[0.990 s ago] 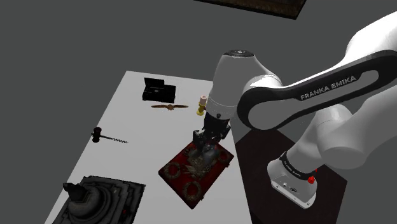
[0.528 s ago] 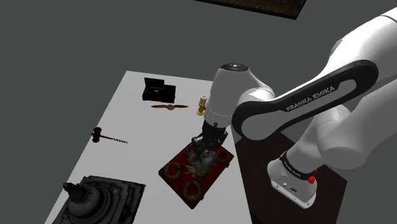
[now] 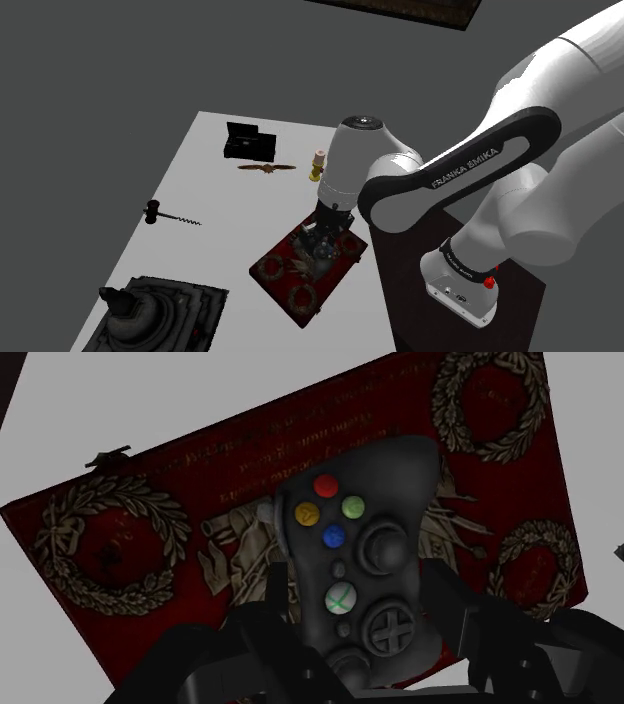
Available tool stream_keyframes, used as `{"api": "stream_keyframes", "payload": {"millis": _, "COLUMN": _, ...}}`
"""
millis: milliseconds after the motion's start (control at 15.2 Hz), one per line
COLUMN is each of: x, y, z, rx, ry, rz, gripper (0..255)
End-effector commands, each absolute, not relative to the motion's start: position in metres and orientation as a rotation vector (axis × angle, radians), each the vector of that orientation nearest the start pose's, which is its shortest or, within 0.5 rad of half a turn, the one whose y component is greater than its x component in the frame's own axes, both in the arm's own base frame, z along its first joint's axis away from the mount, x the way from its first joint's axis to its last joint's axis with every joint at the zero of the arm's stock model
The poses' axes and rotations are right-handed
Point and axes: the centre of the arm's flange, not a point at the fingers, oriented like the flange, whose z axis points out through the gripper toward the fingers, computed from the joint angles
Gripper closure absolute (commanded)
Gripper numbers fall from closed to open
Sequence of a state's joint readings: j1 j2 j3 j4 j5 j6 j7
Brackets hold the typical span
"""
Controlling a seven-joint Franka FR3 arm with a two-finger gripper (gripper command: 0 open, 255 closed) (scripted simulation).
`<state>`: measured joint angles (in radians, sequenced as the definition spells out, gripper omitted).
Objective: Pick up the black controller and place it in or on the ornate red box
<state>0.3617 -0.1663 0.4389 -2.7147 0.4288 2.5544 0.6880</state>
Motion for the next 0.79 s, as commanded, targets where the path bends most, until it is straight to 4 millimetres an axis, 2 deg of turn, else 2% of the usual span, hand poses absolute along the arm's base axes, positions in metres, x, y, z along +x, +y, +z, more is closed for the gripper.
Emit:
{"api": "stream_keyframes", "payload": {"millis": 0, "x": 0.286, "y": 0.277, "z": 0.272, "rx": -2.989, "ry": 0.379, "rz": 0.165, "gripper": 255}}
{"api": "stream_keyframes", "payload": {"millis": 264, "x": 0.286, "y": 0.277, "z": 0.272, "rx": -2.989, "ry": 0.379, "rz": 0.165, "gripper": 255}}
{"api": "stream_keyframes", "payload": {"millis": 330, "x": 0.286, "y": 0.277, "z": 0.272, "rx": -2.989, "ry": 0.379, "rz": 0.165, "gripper": 0}}
{"api": "stream_keyframes", "payload": {"millis": 660, "x": 0.286, "y": 0.277, "z": 0.272, "rx": -2.989, "ry": 0.379, "rz": 0.165, "gripper": 0}}
{"api": "stream_keyframes", "payload": {"millis": 726, "x": 0.288, "y": 0.275, "z": 0.285, "rx": -2.989, "ry": 0.379, "rz": 0.165, "gripper": 0}}
